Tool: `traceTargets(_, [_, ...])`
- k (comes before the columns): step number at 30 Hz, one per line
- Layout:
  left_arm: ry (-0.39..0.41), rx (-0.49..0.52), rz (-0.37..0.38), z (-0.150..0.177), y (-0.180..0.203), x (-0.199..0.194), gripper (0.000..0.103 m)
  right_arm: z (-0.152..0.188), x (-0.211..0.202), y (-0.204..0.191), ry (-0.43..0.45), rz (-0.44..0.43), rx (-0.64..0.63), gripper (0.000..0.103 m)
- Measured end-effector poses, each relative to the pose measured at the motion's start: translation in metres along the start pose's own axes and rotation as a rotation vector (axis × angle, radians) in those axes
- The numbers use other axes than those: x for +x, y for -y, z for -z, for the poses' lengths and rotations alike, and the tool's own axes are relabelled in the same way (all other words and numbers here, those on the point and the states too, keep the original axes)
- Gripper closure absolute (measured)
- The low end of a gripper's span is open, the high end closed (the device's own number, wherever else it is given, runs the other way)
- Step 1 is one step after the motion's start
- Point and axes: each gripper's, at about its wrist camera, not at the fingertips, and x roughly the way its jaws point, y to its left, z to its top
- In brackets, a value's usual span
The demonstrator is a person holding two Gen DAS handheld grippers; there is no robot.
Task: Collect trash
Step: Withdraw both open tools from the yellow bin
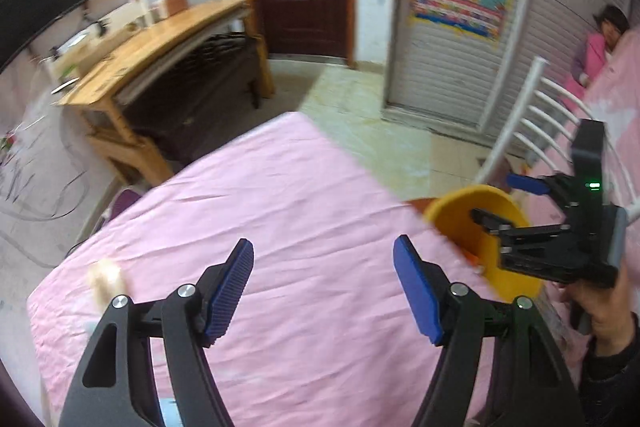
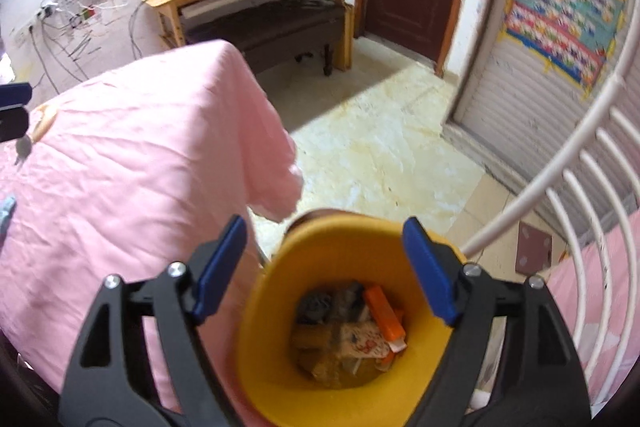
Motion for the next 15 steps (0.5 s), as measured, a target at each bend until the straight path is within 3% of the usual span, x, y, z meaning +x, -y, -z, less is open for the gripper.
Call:
traceTargets(3, [0.033, -0.041, -0.12, 0.011, -0.047, -0.007, 0.034, -0.014, -0.011, -0.026, 0.033, -0.013, -0.02, 0.026])
traceTargets(5, [0.019, -0.091, -0.144, 0.02, -0.083, -0.007, 0.034, -0.021, -0.022, -0.045, 0.067, -0.04, -0.034, 0.024])
traceTargets(8, [-0.037, -0.162, -0.146, 0.034, -0.139, -0.003, 0.034, -0.03, -0.042, -0.085, 0.114, -0.132, -0.079, 0.016])
traceTargets(11, [-0.085, -0.225, -0.104, 0.047, -0.184, 0.0, 0.034, -0.035, -0.057, -0.13, 0.14, -0.237, -0.142, 0.015])
traceTargets(15, [-0.117, -0.261, -0.058, 0.061, -0.213, 0.005, 0.034, -0.034, -0.069, -0.185, 0.154, -0.344, -0.229, 0.013])
